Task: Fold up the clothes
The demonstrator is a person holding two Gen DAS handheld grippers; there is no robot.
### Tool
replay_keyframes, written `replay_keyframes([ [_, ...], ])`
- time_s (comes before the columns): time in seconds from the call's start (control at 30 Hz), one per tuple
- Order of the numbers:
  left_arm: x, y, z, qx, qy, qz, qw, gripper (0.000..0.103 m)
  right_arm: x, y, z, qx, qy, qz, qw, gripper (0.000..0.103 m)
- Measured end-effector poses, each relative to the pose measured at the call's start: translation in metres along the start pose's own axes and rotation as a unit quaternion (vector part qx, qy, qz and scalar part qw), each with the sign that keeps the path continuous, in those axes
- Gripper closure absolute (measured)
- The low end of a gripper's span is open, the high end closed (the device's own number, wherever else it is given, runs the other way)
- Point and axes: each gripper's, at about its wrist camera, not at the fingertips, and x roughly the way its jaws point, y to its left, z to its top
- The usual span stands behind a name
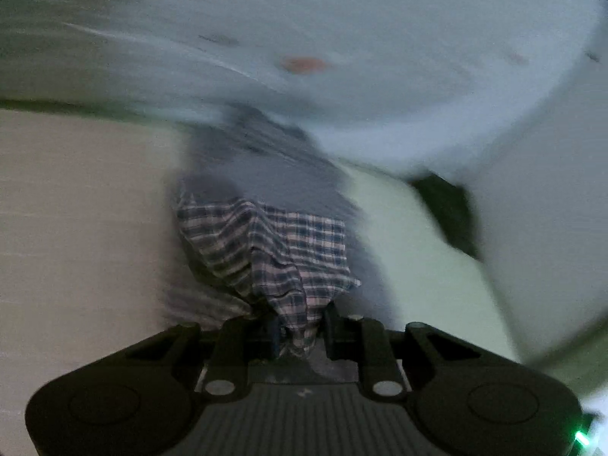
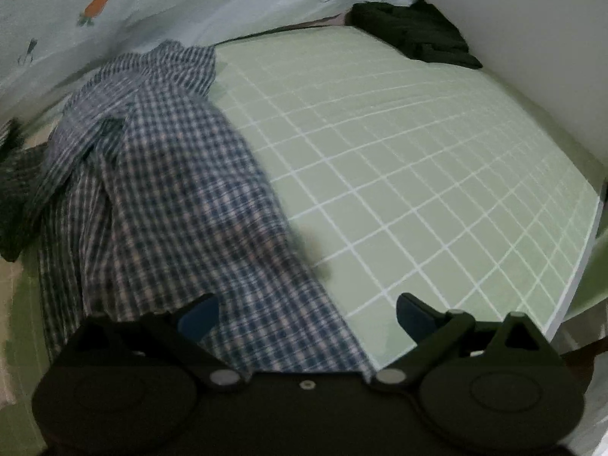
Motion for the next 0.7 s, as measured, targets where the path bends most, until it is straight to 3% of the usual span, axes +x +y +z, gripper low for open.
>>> replay_keyframes([
  [0.07, 0.015, -0.019, -0.013, -0.007, 0.033, 0.006, 0.9994, 0.068, -0.002, -0.013, 0.000, 0.007, -0.007, 0.003, 1.000, 0.002],
  [0.13, 0.029, -0.035, -0.030, -0.017, 0.062, 0.028, 0.9976, 0.043, -0.004, -0.025, 0.001, 0.011, -0.014, 0.005, 1.000, 0.002],
  [0.2, 0.038, -0.049, -0.045, -0.023, 0.084, 0.050, 0.9950, 0.039, -0.004, -0.037, 0.003, 0.014, -0.020, 0.008, 1.000, 0.002],
  [0.3, 0.028, -0.057, -0.056, -0.027, 0.073, 0.088, 0.9931, 0.027, -0.002, -0.046, 0.010, 0.011, -0.035, 0.036, 0.999, 0.003],
  [0.43, 0.006, -0.058, -0.061, -0.054, 0.035, 0.151, 0.9865, 0.021, -0.006, -0.037, 0.022, -0.006, -0.061, 0.120, 0.991, 0.007],
  [0.57, -0.016, -0.057, -0.070, -0.056, 0.011, 0.228, 0.9720, 0.016, -0.008, -0.019, 0.032, -0.035, -0.080, 0.217, 0.972, 0.017],
  [0.7, -0.029, -0.062, -0.081, -0.057, 0.003, 0.282, 0.9578, 0.016, 0.006, 0.012, 0.039, -0.081, -0.055, 0.289, 0.952, 0.025],
])
